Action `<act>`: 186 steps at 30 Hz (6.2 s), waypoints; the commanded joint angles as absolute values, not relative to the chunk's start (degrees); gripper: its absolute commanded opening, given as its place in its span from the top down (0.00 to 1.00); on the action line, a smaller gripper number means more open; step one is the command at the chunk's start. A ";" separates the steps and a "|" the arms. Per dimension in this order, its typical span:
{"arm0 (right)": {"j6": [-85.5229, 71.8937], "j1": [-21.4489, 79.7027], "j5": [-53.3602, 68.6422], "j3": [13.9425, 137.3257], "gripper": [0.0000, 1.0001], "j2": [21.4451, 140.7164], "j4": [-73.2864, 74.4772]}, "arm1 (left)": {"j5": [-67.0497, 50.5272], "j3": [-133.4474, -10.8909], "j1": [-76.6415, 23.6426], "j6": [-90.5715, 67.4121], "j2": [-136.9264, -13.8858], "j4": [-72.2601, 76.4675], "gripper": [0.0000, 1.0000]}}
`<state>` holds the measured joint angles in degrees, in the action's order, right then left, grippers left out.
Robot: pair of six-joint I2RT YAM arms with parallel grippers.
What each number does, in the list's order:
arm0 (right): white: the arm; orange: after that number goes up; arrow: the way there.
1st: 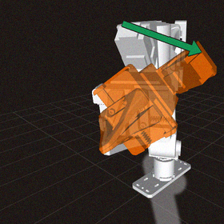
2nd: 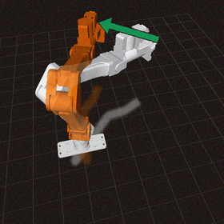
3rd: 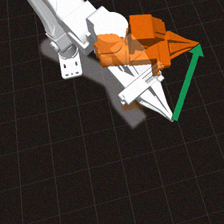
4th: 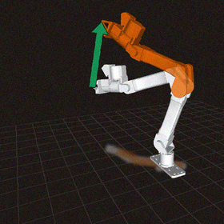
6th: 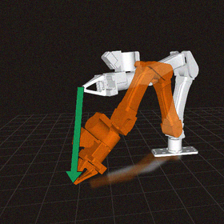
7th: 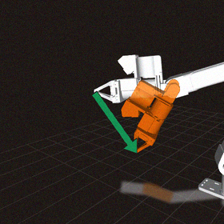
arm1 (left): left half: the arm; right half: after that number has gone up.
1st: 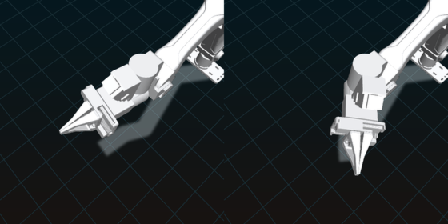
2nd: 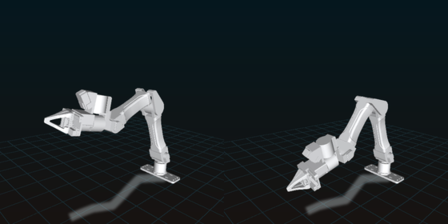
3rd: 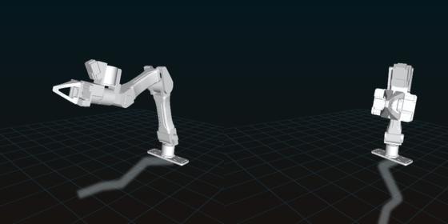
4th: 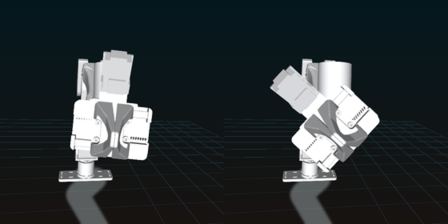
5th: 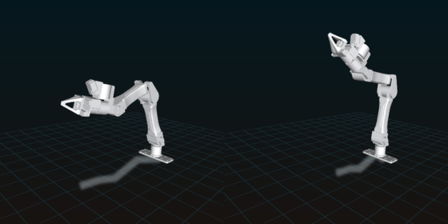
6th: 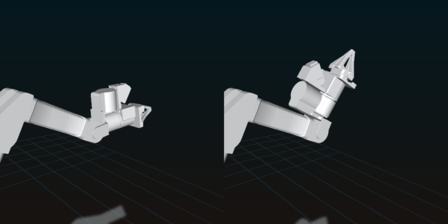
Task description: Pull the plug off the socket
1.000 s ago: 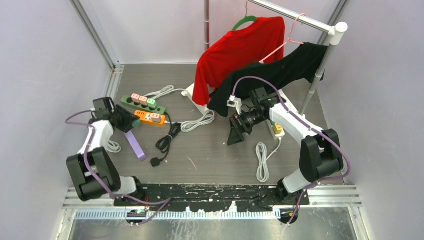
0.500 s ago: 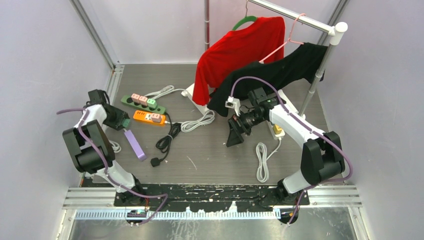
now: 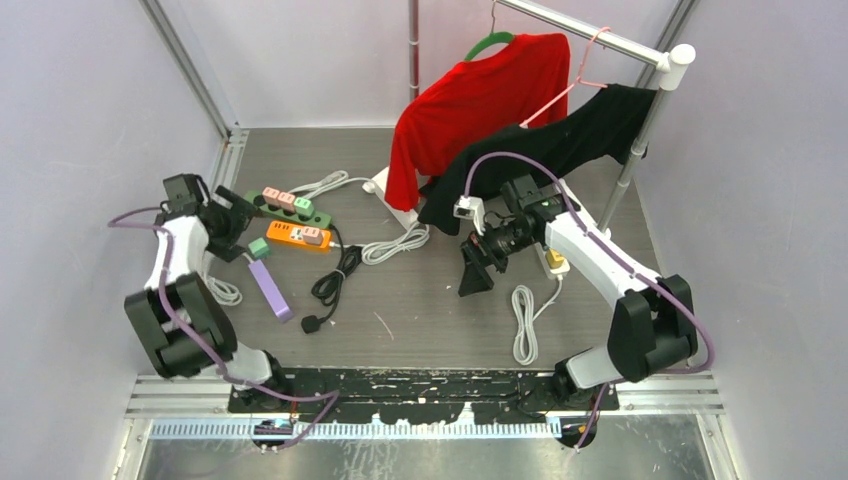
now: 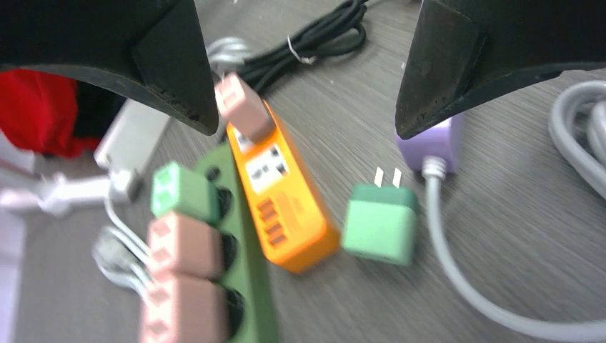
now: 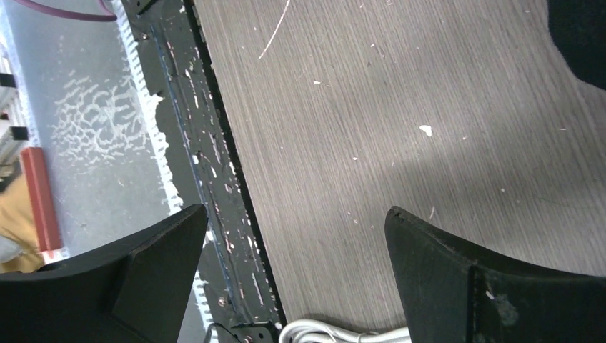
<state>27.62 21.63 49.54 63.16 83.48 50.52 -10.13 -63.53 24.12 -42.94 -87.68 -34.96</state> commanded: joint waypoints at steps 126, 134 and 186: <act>53.28 6.82 64.61 54.20 0.00 62.92 55.61 | -40.28 -88.81 -32.92 -39.56 -71.06 -8.60 1.00; 40.27 4.78 63.43 51.67 0.00 61.95 45.00 | -41.02 -91.40 -42.22 -39.50 -80.51 -2.67 1.00; 46.94 25.42 26.75 39.79 0.00 69.43 10.99 | -34.60 -55.99 -37.69 -25.71 -54.63 -22.25 1.00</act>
<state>48.62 25.28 34.57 39.59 68.93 20.78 -31.62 -54.19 -37.85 -25.12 -56.55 -28.42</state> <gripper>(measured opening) 0.997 0.127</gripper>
